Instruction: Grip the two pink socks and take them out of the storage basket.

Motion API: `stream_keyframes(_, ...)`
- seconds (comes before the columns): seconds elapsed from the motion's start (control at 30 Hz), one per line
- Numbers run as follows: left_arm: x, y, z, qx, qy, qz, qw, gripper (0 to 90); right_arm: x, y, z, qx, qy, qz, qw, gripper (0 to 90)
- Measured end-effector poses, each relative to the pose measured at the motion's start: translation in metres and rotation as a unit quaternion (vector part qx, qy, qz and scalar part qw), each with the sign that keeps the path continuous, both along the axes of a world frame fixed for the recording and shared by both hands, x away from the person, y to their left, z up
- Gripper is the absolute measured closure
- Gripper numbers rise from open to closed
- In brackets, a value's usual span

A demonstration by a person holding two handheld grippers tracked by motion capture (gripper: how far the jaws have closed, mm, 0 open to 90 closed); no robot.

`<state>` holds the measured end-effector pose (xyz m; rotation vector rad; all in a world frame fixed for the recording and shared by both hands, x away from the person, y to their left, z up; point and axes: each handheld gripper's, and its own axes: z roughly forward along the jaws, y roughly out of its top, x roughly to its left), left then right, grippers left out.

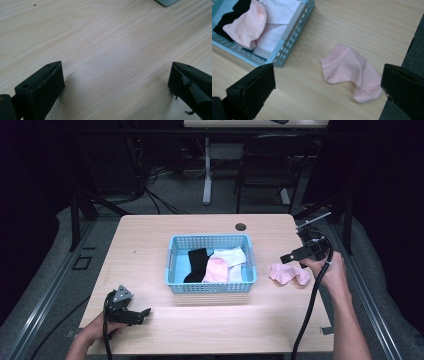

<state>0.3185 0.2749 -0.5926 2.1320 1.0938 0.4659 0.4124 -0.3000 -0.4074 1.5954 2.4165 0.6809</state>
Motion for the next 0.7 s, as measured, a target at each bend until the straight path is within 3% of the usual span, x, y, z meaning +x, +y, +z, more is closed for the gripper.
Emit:
stream_keyframes(0.2, 0.0, 0.0, 0.0, 0.001, 0.0, -0.002, 1.0, 0.3, -0.002, 0.026, 0.013, -0.015, -0.012, 0.032, 0.9993, 0.0)
stream_keyframes(0.27, 0.0, 0.0, 0.0, 0.0, 0.0, 0.0, 1.0, 0.3, -0.001, 0.03, 0.013, -0.014, -0.016, 0.038, 0.9991, 0.0)
stream_keyframes(0.47, 0.0, 0.0, 0.0, 0.001, 0.0, -0.001, 1.0, 0.3, 0.005, 0.064, 0.015, -0.024, -0.014, 0.07, 0.9972, 0.0)
stream_keyframes(0.7, 0.0, 0.0, 0.0, 0.0, 0.0, 0.0, 1.0, 0.3, 0.01, 0.086, 0.016, -0.031, -0.017, 0.092, 0.9951, 0.0)
